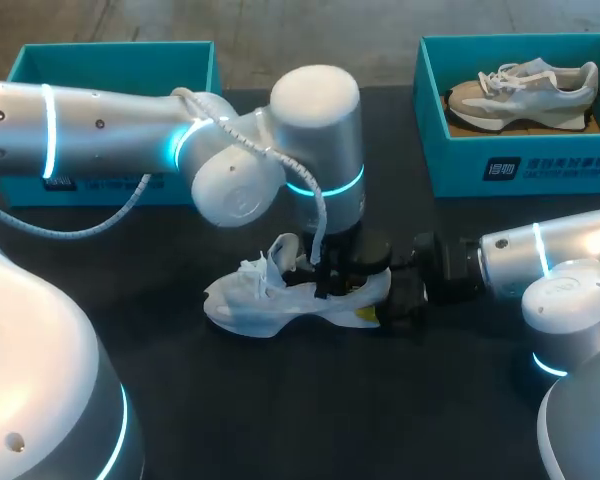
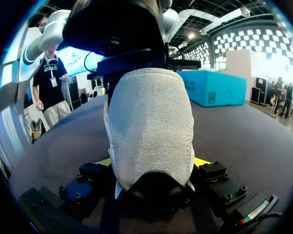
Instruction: Take the shoe out of the shoebox, open the shoe tongue, remove and reinsert the insole, then place the shoe into the shoebox
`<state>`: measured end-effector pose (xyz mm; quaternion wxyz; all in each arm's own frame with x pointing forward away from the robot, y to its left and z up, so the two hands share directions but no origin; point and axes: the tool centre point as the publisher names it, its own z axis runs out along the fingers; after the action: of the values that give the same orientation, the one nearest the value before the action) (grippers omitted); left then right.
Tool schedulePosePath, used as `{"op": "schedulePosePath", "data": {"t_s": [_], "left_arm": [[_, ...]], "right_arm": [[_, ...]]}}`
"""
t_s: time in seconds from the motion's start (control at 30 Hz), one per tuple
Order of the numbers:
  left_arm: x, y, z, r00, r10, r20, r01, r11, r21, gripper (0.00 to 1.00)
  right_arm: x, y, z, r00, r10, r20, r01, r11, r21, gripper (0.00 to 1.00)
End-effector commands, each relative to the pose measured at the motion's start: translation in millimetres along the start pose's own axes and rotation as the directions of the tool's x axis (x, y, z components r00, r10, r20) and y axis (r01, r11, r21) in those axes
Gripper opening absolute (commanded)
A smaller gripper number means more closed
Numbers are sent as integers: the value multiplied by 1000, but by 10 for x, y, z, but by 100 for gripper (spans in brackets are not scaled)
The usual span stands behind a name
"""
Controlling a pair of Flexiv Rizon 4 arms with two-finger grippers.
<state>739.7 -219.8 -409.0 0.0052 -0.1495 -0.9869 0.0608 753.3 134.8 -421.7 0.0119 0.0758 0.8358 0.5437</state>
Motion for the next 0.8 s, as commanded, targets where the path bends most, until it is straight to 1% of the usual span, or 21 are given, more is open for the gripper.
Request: {"op": "schedulePosePath", "data": {"t_s": [0.03, 0.07, 0.1, 0.13, 0.17, 0.2, 0.33, 0.53, 0.67, 0.8], "left_arm": [[135, 72, 541, 997, -4, 78, 3, 1000, 9, 27], [132, 78, 548, 995, -1, 98, 1, 1000, 3, 25], [129, 82, 564, 992, 8, 124, -6, 1000, -16, 18], [128, 83, 575, 991, 11, 135, -8, 1000, -24, 14], [127, 83, 587, 991, 14, 136, -10, 999, -30, 2], [126, 83, 600, 991, 15, 136, -10, 999, -39, 0], [130, 85, 591, 990, 20, 141, -13, 999, -48, 0], [65, 136, 412, 988, -3, 153, 9, 999, -35, 0], [34, 196, 276, 989, -41, 146, 42, 999, -6, 0], [46, 236, 156, 989, -68, 130, 65, 998, 21, 0]], "right_arm": [[-34, 0, 19, 1000, 4, 0, -4, 1000, 4, 0], [-34, 0, 19, 1000, 4, 0, -4, 1000, 4, 0], [-34, 0, 19, 1000, 4, 0, -4, 1000, 4, 0], [-34, 0, 19, 1000, 4, 0, -4, 1000, 4, 0], [-34, 0, 19, 1000, 4, 0, -4, 1000, 4, 0], [-34, 0, 19, 1000, 4, 0, -4, 1000, 4, 0], [-34, 0, 19, 1000, 4, 0, -4, 1000, 4, 0], [-34, 0, 19, 1000, 4, 0, -4, 1000, 4, 0], [-34, 0, 19, 1000, 4, 0, -4, 1000, 4, 0], [-34, 0, 19, 1000, 4, 0, -4, 1000, 4, 0]]}}
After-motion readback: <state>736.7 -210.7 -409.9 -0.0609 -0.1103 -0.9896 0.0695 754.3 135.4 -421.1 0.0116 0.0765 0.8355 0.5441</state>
